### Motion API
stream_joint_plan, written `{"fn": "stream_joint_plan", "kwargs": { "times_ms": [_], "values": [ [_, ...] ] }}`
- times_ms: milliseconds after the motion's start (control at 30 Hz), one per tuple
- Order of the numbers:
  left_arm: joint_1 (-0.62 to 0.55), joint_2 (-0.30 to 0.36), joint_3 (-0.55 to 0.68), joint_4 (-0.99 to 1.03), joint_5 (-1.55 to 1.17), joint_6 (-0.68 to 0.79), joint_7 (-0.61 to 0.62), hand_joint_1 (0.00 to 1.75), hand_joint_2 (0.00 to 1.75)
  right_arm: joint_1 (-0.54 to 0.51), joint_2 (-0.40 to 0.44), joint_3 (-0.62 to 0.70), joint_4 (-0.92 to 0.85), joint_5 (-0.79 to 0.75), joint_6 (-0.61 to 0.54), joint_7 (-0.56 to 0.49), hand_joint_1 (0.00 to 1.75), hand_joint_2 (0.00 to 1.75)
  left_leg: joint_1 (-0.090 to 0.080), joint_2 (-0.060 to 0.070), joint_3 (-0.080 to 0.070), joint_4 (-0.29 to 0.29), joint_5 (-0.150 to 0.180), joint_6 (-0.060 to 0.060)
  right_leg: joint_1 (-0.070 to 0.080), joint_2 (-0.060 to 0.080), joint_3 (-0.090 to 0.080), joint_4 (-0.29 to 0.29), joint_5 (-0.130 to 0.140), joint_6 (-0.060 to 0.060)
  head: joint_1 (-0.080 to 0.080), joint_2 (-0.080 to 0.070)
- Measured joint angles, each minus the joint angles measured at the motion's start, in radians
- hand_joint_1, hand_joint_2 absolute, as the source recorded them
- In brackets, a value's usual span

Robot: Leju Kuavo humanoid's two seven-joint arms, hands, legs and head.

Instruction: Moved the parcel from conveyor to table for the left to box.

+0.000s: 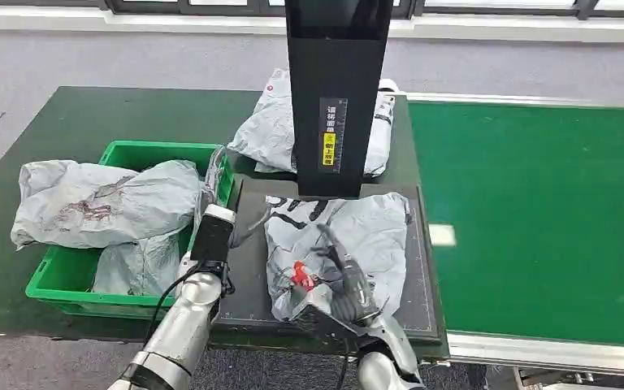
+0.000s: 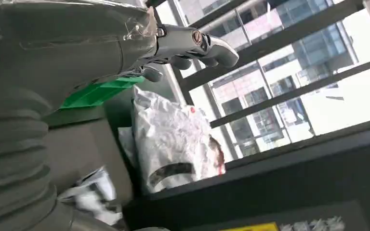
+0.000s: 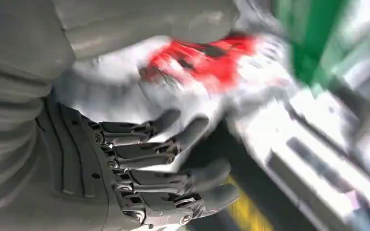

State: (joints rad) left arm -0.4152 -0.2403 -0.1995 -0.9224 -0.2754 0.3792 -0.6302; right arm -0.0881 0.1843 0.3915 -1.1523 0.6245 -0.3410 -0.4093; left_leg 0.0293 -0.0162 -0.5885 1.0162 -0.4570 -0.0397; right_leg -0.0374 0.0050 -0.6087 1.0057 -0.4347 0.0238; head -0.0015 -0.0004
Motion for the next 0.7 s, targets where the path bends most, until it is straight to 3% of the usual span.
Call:
{"fn": "stream_joint_plan", "kwargs": {
  "times_ms": [267, 467, 700],
  "values": [
    [0.002, 0.000, -0.008, 0.000, -0.013, -0.010, 0.003, 0.00, 1.75, 0.035, 0.000, -0.055, -0.101, -0.025, -0.023, -0.031, 0.00, 1.75, 0.000, 0.001, 0.000, 0.000, 0.000, 0.000, 0.000, 0.001, -0.001, 0.000, 0.000, 0.000, 0.000, 0.000],
    [-0.002, 0.000, -0.035, 0.017, -0.070, -0.052, 0.020, 0.00, 1.75, 0.061, 0.004, -0.111, -0.171, -0.192, -0.143, -0.165, 0.00, 1.75, 0.000, 0.001, 0.000, 0.000, 0.000, 0.000, 0.000, 0.001, 0.000, 0.000, 0.000, 0.000, 0.000, 0.000],
    [-0.048, 0.001, -0.116, 0.136, -0.281, -0.139, 0.146, 0.00, 1.75, 0.071, 0.008, -0.183, -0.216, -0.335, -0.145, -0.215, 0.00, 1.75, 0.000, 0.001, 0.000, 0.000, 0.000, 0.000, 0.000, 0.001, 0.000, -0.001, 0.000, 0.000, 0.000, 0.000]
  ]
}}
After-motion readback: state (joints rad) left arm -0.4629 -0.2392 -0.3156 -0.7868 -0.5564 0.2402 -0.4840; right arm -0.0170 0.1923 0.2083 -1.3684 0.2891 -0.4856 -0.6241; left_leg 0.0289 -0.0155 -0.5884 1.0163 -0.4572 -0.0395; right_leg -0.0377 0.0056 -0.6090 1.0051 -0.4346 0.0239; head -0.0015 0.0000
